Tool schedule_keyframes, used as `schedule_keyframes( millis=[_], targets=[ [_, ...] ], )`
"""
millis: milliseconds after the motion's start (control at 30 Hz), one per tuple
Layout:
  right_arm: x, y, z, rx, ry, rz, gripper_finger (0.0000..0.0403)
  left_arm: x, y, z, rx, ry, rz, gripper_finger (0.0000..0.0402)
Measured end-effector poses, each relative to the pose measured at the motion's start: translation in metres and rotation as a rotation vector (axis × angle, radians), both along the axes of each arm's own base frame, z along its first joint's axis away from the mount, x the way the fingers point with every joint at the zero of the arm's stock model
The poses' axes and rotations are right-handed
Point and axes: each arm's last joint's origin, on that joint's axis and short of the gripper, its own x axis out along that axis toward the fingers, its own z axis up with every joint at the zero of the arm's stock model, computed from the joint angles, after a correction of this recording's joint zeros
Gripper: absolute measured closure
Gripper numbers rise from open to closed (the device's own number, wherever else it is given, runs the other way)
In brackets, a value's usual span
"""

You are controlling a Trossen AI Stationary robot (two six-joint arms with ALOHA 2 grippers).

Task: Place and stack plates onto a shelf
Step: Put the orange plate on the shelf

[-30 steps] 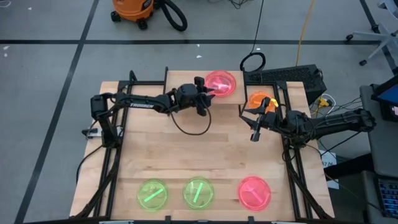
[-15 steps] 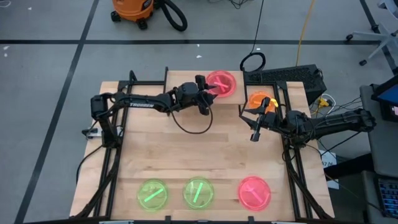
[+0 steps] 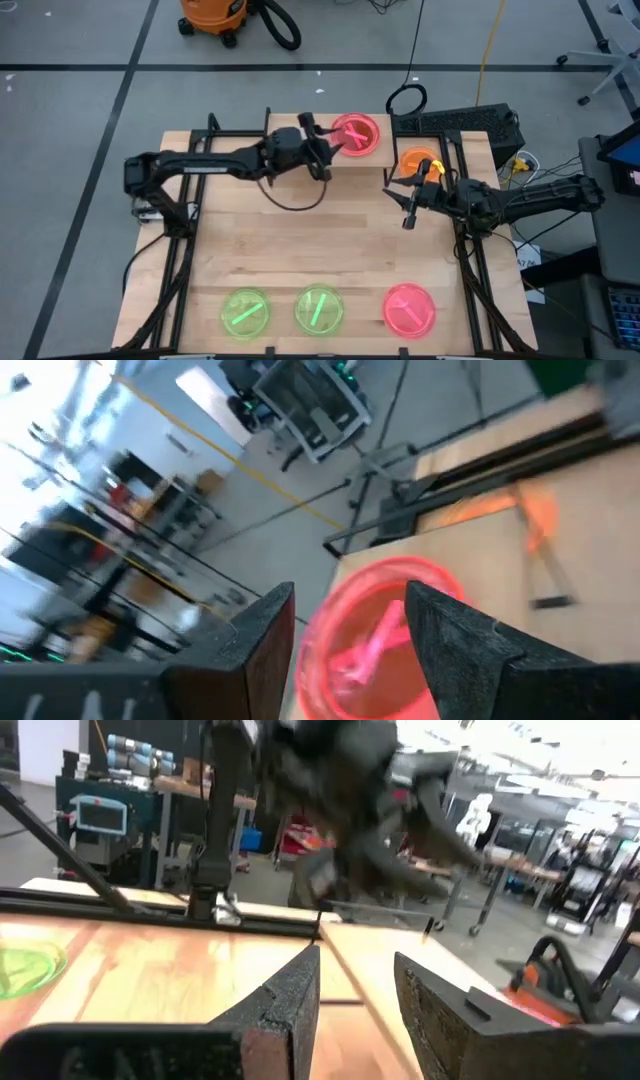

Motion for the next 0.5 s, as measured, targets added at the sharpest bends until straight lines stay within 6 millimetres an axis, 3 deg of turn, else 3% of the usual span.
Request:
schedule_keyframes(
  millis=[133,233,367,500],
  targets=[
    [0.0,0.0,0.0,0.017,-0.002,0.001,0.0287,-0.024,-0.013,0.02,-0.138,-0.012,-0.03,0.0204],
    [0.0,0.0,0.0,0.019,-0.001,0.005,0.0287,-0.04,-0.022,0.024,-0.208,0.026,-0.033,0.0204],
    [0.0,0.0,-0.001,0.04,-0.005,0.006,0.0287,-0.06,-0.032,0.014,-0.273,0.01,-0.035,0.0204],
    [0.0,0.0,-0.001,0.04,-0.006,0.007,0.0287,-0.081,-0.042,-0.011,-0.301,-0.037,-0.044,0.0204]
  ],
)
